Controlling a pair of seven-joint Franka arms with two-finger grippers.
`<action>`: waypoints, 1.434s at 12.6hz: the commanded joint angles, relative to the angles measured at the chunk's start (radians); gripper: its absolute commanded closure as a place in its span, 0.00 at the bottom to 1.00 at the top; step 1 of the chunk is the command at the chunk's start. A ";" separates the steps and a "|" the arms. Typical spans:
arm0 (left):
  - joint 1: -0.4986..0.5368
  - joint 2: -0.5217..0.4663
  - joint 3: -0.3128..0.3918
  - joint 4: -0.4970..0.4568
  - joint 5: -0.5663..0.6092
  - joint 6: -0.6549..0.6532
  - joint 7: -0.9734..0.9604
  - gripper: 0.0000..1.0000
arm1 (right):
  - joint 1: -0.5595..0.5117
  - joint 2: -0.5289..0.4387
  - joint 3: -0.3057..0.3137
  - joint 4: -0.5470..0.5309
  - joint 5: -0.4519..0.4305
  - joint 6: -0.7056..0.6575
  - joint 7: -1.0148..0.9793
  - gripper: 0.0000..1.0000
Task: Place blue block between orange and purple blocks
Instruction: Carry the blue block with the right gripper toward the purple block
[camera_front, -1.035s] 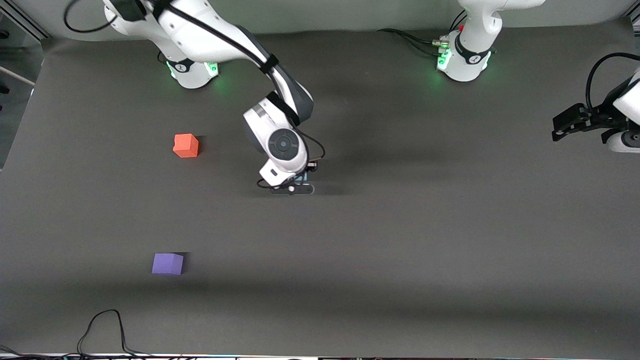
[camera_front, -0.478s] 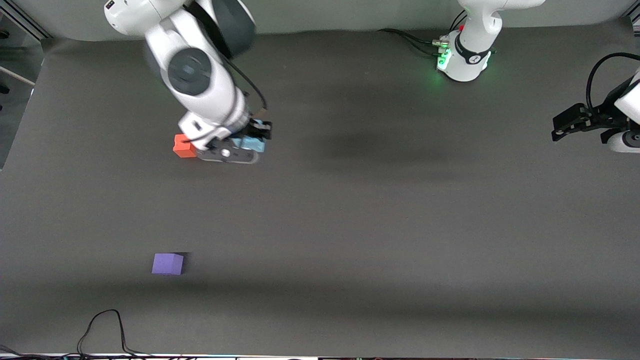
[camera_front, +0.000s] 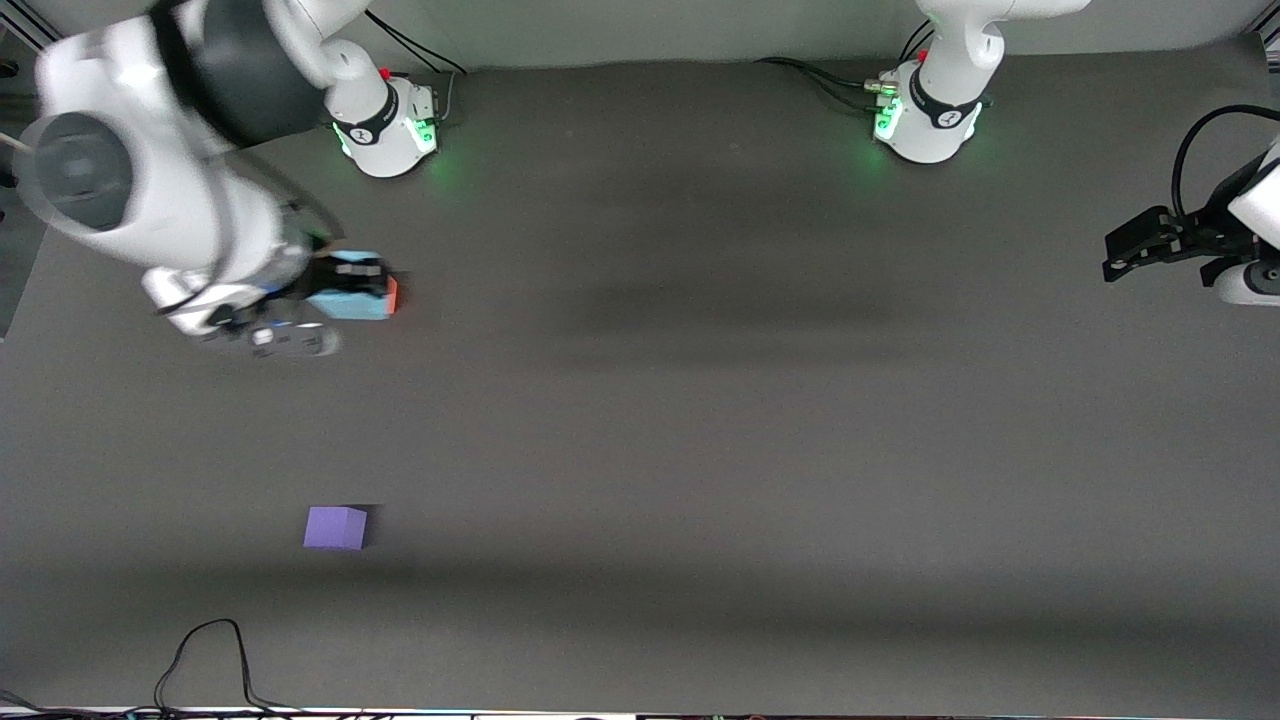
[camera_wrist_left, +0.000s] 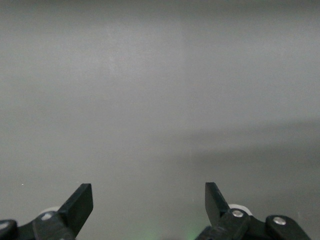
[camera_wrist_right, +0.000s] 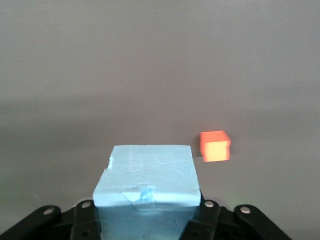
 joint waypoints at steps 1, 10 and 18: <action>0.004 -0.005 -0.003 0.005 -0.009 -0.015 0.002 0.00 | 0.010 -0.013 -0.144 -0.020 -0.043 -0.015 -0.221 0.80; 0.004 0.003 -0.003 0.011 -0.009 -0.007 0.016 0.00 | 0.018 0.012 -0.289 -0.288 -0.035 0.312 -0.405 0.77; -0.001 0.006 -0.003 0.008 -0.009 0.001 -0.001 0.00 | 0.007 0.450 -0.282 -0.350 0.406 0.641 -0.634 0.75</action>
